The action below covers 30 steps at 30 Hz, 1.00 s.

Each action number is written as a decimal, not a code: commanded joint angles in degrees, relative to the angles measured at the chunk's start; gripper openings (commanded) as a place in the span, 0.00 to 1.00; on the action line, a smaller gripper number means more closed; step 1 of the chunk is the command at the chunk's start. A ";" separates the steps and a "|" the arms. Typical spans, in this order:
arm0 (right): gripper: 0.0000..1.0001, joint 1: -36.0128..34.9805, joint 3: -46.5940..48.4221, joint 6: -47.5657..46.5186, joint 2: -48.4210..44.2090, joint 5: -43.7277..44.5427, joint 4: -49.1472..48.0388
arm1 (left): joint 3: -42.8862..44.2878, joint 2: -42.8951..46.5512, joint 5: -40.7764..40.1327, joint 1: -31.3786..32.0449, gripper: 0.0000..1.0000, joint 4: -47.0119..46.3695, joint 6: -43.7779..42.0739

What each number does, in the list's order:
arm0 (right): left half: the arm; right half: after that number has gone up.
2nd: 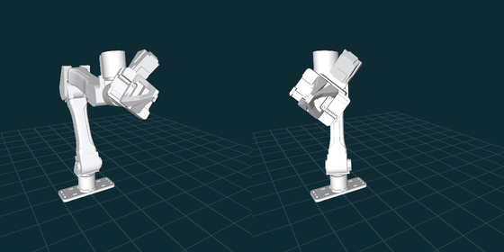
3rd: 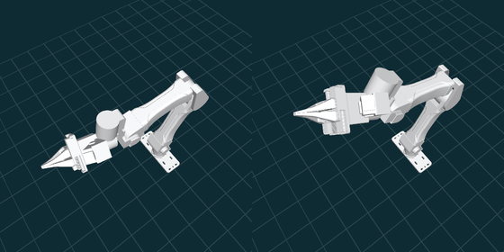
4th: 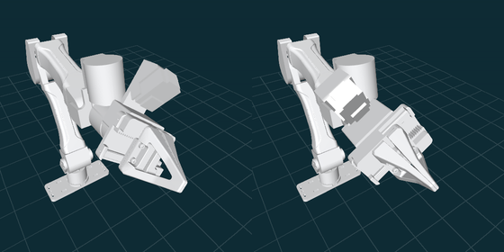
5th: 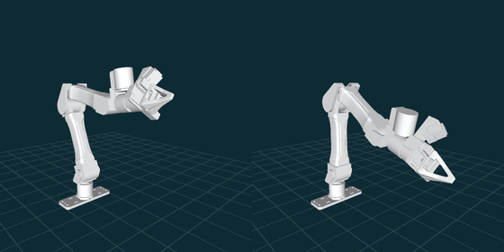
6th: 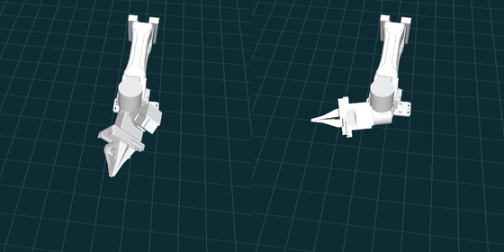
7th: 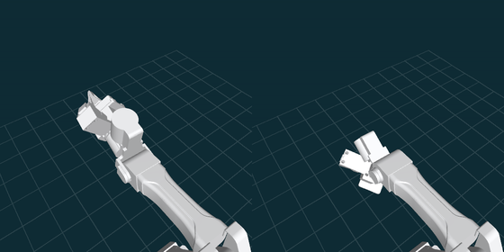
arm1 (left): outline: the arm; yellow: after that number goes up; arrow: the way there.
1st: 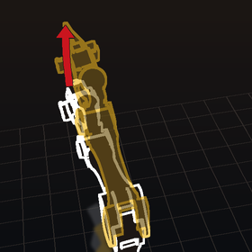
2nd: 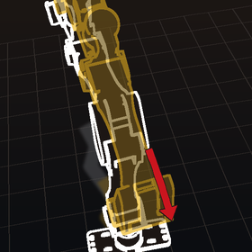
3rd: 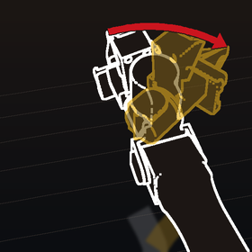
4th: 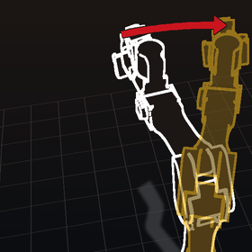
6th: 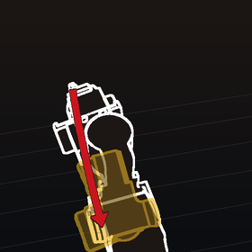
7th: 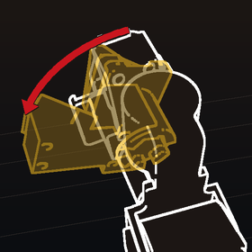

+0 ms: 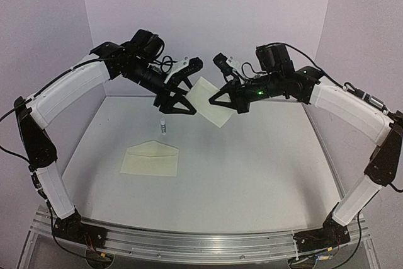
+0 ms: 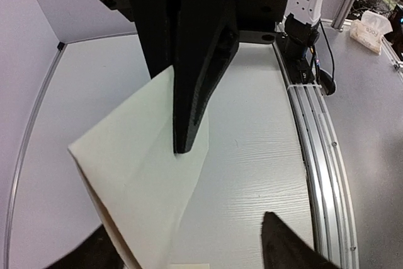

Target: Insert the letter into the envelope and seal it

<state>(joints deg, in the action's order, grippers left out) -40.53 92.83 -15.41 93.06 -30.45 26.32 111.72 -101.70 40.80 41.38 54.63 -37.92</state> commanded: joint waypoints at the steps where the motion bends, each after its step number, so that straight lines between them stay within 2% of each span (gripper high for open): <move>1: 0.00 0.36 -2.91 3.49 0.63 7.83 0.05 | 1.08 -2.37 -0.18 -6.59 0.82 0.25 6.33; 5: 0.00 0.36 -5.35 5.17 1.52 11.64 0.04 | -0.80 -5.14 -3.67 -13.85 0.81 2.67 6.69; 11: 0.00 0.23 -6.36 7.29 4.31 11.92 -0.73 | -17.17 -5.48 -13.29 -20.87 0.81 -3.98 3.93; 14: 0.00 -0.87 -6.13 7.88 6.73 10.71 -1.91 | -19.50 -9.34 -16.64 -23.61 0.78 -4.26 3.20; 17: 0.00 -3.27 -2.64 8.82 11.98 10.41 -4.02 | -20.83 -11.11 -16.58 -26.03 0.74 -5.81 3.04; 19: 0.00 -4.11 0.53 11.62 16.00 8.86 -7.35 | -23.24 -9.79 -13.49 -28.44 0.73 -7.81 3.04; 21: 0.00 -4.73 2.91 13.42 19.01 7.58 -10.88 | -26.64 -6.91 -9.87 -29.21 0.73 -8.50 -1.11; 25: 0.00 -5.38 6.82 14.15 23.44 7.79 -12.91 | -35.53 -2.06 -3.11 -28.34 0.75 -7.15 -16.44; 27: 0.00 -5.39 6.97 14.47 24.57 7.55 -13.68 | -37.19 -2.49 -3.87 -27.14 0.81 -6.01 -22.54; 30: 0.00 -5.41 7.68 14.83 25.46 8.22 -14.18 | -38.48 -4.18 -6.86 -26.62 0.90 -7.48 -27.02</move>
<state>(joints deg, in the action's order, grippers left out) -46.11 97.02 -2.38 117.85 -21.40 16.16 75.02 -106.69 33.28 13.26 48.57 -52.30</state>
